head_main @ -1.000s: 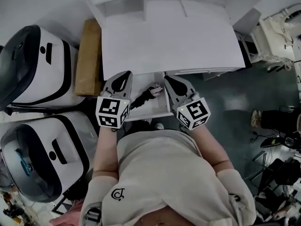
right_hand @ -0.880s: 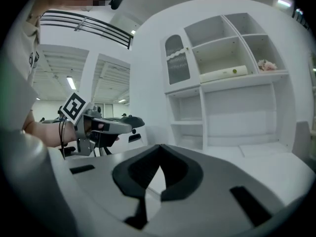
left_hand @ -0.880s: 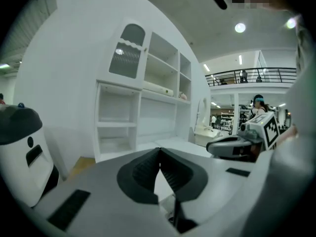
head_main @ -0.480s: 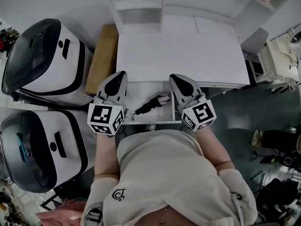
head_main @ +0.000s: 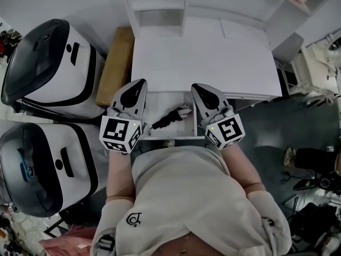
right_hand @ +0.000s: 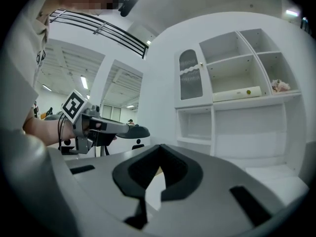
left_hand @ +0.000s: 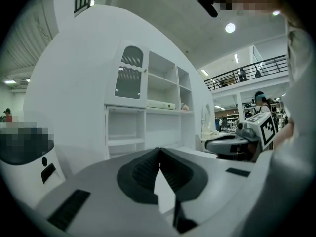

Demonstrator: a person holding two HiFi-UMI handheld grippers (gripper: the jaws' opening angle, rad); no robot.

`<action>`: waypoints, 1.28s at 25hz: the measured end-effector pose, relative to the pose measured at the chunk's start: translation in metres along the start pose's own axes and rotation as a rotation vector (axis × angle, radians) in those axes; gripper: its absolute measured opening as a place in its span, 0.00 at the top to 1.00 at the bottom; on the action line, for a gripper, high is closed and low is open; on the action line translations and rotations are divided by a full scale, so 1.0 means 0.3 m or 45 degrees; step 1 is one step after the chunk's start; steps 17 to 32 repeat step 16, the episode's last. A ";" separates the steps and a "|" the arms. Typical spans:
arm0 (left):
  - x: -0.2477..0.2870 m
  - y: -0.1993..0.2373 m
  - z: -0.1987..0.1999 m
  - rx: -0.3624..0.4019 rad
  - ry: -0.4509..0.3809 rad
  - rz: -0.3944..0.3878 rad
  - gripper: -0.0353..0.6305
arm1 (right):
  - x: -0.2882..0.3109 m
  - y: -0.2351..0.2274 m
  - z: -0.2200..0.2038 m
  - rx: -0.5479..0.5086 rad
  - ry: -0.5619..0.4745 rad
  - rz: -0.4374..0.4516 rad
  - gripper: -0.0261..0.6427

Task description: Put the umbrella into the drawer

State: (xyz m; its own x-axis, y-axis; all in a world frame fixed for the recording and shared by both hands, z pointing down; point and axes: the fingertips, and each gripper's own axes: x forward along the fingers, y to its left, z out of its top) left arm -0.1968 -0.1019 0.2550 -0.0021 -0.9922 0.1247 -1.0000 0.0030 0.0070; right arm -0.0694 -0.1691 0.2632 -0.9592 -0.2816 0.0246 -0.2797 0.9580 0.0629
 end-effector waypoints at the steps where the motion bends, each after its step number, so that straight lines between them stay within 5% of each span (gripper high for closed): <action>1: 0.001 -0.006 0.002 0.010 0.001 -0.004 0.93 | -0.004 -0.003 -0.001 0.002 0.002 -0.007 0.95; 32: -0.004 -0.016 -0.001 0.030 0.023 -0.006 0.93 | -0.013 -0.016 0.006 0.055 0.005 -0.054 0.95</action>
